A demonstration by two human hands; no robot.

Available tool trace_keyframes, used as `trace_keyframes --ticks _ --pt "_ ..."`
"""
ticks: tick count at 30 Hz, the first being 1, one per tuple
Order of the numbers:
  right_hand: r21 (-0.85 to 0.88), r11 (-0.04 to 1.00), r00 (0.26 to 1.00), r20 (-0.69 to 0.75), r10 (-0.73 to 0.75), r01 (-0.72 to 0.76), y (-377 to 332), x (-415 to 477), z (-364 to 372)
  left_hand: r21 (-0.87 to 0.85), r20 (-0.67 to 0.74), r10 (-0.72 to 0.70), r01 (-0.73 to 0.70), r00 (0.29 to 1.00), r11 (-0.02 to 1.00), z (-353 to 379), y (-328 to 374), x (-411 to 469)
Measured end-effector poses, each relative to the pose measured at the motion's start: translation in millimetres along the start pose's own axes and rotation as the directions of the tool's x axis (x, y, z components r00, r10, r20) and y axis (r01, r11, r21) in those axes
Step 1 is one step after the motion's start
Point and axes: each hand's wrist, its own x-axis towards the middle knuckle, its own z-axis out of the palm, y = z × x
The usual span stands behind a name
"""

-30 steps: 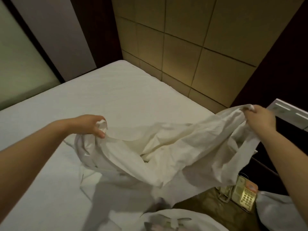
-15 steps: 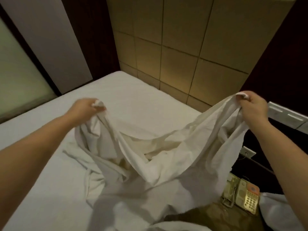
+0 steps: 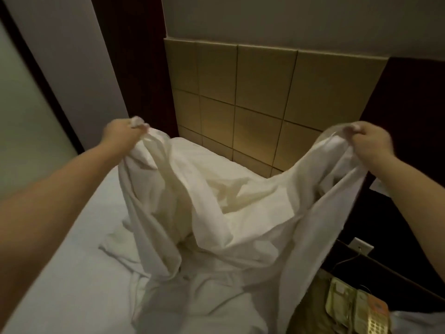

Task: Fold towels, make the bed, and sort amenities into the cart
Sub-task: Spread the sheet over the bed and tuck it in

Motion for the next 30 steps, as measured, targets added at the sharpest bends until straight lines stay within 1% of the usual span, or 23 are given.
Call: trace_keyframes --ticks 2,3,6,8,10,14,17,20,22,23,25,28,30 --pt "0.072 0.997 1.0 -0.025 0.011 -0.009 9 -13 6 0.013 0.011 -0.025 0.025 1.0 1.0 2 -13 -8" --pt "0.091 0.996 1.0 -0.001 0.008 -0.008 13 -20 10 0.052 0.06 -0.023 0.02 0.998 0.998 7 -19 -14" --pt "0.088 0.996 0.981 0.193 -0.022 0.005 17 -47 31 0.171 0.267 -0.015 -0.032 0.964 0.985 29 -31 -41" --pt "0.073 0.995 0.936 0.343 -0.084 0.063 13 -66 40 0.197 0.363 0.022 -0.1 0.932 0.975 47 -30 -62" --pt "0.067 0.989 0.875 0.46 -0.151 0.135 5 -82 42 0.22 0.457 0.091 -0.211 0.885 0.952 64 -22 -83" --pt "0.053 0.971 0.738 0.64 -0.212 0.233 -15 -110 43 0.137 0.568 0.22 -0.355 0.793 0.925 102 -3 -127" --pt "0.042 0.95 0.674 0.696 -0.249 0.308 -26 -123 43 0.077 0.609 0.307 -0.439 0.731 0.895 127 9 -158" --pt "0.019 0.929 0.624 0.736 -0.263 0.369 -31 -130 38 -0.053 0.644 0.339 -0.402 0.686 0.914 140 18 -177" --pt "-0.002 0.916 0.603 0.753 -0.263 0.402 -31 -132 32 -0.106 0.669 0.338 -0.365 0.662 0.925 146 19 -181" --pt "-0.017 0.911 0.602 0.755 -0.259 0.413 -29 -133 28 -0.11 0.666 0.334 -0.355 0.667 0.928 149 17 -181" --pt "-0.082 0.898 0.627 0.742 -0.235 0.433 -24 -132 22 -0.104 0.638 0.327 -0.343 0.697 0.933 154 14 -178" --pt "-0.263 0.822 0.714 0.663 -0.226 0.505 -8 -128 16 -0.183 0.605 0.336 -0.285 0.722 0.941 161 10 -178" --pt "-0.311 0.838 0.781 0.592 -0.199 0.449 3 -131 17 -0.233 0.588 0.343 -0.253 0.733 0.939 163 12 -180"
